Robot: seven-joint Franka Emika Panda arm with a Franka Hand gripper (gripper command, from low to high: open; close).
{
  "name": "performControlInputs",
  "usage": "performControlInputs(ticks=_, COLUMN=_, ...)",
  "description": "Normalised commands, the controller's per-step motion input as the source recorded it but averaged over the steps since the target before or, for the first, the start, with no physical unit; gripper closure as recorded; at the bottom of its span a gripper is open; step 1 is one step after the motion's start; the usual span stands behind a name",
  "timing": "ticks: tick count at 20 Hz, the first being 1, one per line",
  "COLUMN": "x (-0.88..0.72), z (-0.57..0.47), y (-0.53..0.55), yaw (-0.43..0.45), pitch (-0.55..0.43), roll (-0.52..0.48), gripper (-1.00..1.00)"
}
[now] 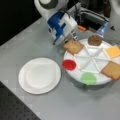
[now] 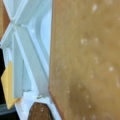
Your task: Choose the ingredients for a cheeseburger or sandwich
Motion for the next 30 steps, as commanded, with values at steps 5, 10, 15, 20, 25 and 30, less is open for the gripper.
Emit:
performControlInputs(ticks=5, x=0.08, z=0.00, y=-0.09, yaw=-0.050, pitch=0.013, roll=0.117, gripper=1.00)
performControlInputs(ticks=10, x=0.09, z=0.02, y=-0.14, yaw=-0.039, pitch=0.019, roll=0.101, gripper=1.00)
performControlInputs(ticks=15, x=0.09, z=0.05, y=-0.11, yaw=-0.025, pitch=0.044, roll=0.086, gripper=1.00)
performControlInputs(ticks=20, x=0.10, z=0.17, y=-0.09, yaw=-0.038, pitch=0.102, roll=0.097, gripper=1.00)
performControlInputs(ticks=25, x=0.24, z=0.31, y=-0.20, yaw=-0.101, pitch=0.171, roll=-0.061, gripper=1.00)
performControlInputs(ticks=30, x=0.51, z=0.43, y=-0.47, yaw=-0.123, pitch=0.117, roll=-0.150, gripper=1.00)
